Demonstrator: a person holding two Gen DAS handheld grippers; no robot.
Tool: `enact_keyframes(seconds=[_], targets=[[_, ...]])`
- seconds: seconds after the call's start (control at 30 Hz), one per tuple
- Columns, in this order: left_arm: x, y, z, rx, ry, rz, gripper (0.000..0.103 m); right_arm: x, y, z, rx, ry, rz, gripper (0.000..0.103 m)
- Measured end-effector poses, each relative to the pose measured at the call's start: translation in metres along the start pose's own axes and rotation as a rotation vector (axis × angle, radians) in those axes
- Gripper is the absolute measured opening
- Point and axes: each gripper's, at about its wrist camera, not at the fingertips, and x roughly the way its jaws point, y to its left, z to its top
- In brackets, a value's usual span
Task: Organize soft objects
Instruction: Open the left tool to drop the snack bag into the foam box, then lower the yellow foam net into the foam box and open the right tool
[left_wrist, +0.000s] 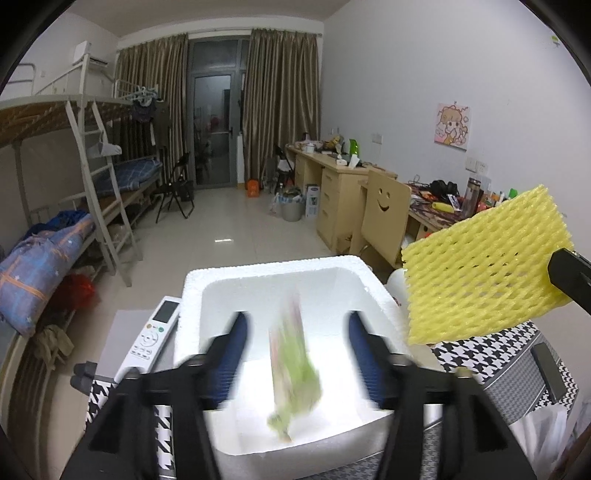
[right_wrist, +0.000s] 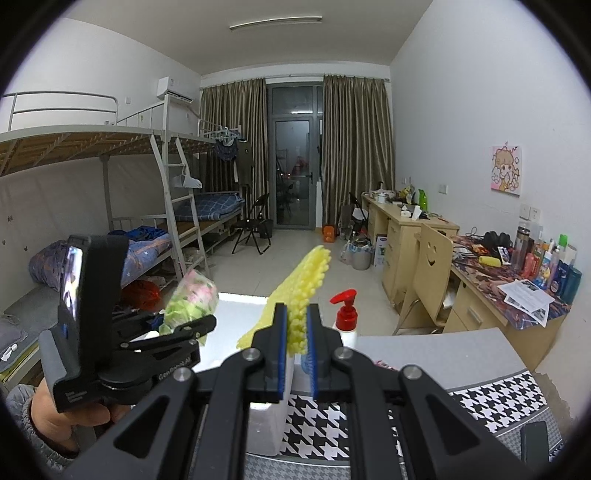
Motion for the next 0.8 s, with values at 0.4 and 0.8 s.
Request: enact_keyframes(seconds=[0.4,0.8], targets=[[-0.037,0.020,-0.001,-0.055,-0.093,0.061,0.101,0.008,0.010,0.002,-0.009,0.004,0.024,0.013],[-0.056,0.042,-0.011,-0.078,-0.118,0.120,0.102,0.027,0.023,0.002,-0.006,0.039,0.068,0.013]])
